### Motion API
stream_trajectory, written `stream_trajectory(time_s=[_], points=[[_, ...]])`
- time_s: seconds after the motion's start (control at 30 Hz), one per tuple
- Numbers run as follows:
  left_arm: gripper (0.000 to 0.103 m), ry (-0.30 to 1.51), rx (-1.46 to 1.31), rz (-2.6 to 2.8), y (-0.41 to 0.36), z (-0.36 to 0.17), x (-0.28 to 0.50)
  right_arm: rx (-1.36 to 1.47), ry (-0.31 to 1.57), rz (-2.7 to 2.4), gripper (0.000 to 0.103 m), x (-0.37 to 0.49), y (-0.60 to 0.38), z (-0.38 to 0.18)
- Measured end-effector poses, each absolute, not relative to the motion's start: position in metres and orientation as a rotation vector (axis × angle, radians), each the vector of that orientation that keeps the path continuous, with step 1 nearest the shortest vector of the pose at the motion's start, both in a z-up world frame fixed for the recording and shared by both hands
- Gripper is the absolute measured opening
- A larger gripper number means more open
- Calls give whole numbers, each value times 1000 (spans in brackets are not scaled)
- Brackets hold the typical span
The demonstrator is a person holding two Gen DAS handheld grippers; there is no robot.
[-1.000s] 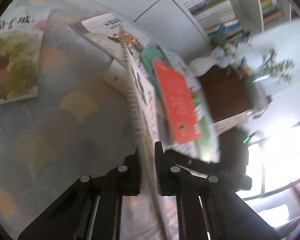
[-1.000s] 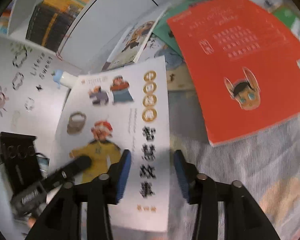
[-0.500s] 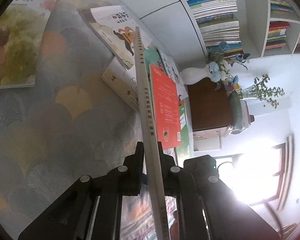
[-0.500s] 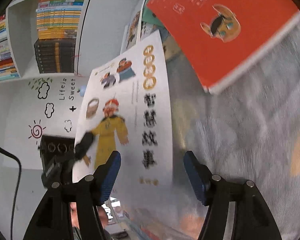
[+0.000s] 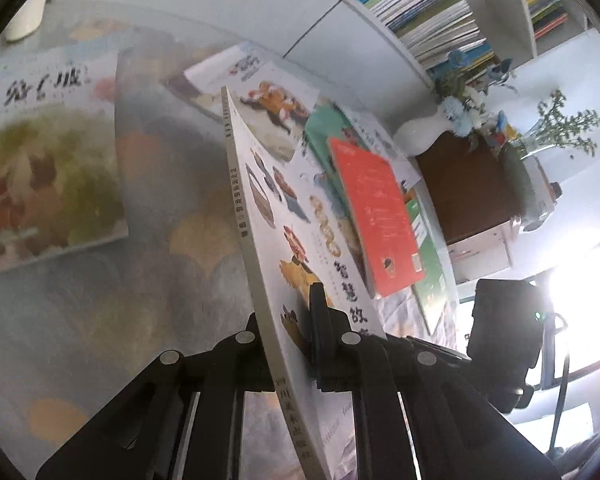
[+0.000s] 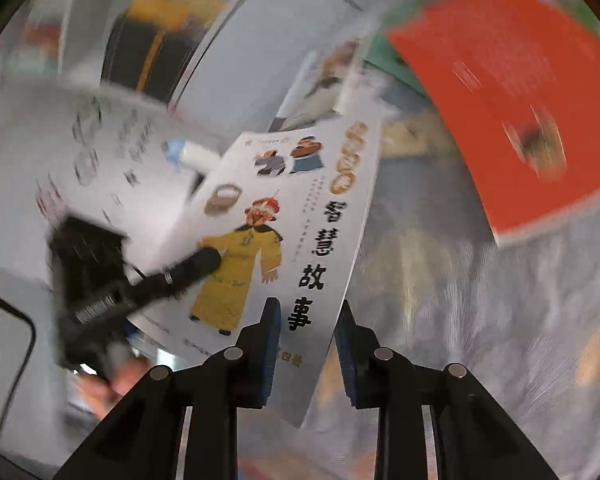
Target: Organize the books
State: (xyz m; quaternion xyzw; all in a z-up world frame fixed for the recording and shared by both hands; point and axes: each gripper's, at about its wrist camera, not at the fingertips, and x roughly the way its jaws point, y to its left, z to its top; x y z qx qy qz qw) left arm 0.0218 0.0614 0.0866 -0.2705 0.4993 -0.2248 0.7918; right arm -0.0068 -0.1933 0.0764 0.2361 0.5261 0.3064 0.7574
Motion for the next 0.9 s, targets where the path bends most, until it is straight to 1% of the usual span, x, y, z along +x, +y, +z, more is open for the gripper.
stream_trajectory(time_s=[0.27,0.47,0.57,0.7,0.83,0.87,0.9], points=[[8,952,-582,-508,79,120,24,215,996,678,27,-16,-172,132],[8,872,-564,-385,126,136,35,121,934,752,27,15,-131,160],[9,865,-559,-296,158,130,44,92,955,824,27,48,-90,154],[9,867,-620,-183,207,105,57,44,999,904,28,84,-31,135],[11,899,-661,-107,235,78,67,-12,1028,950,28,108,13,119],[12,914,-661,-95,239,73,67,-20,1047,957,28,114,24,113],[15,936,-659,-77,244,68,67,-25,1060,959,28,118,31,108]])
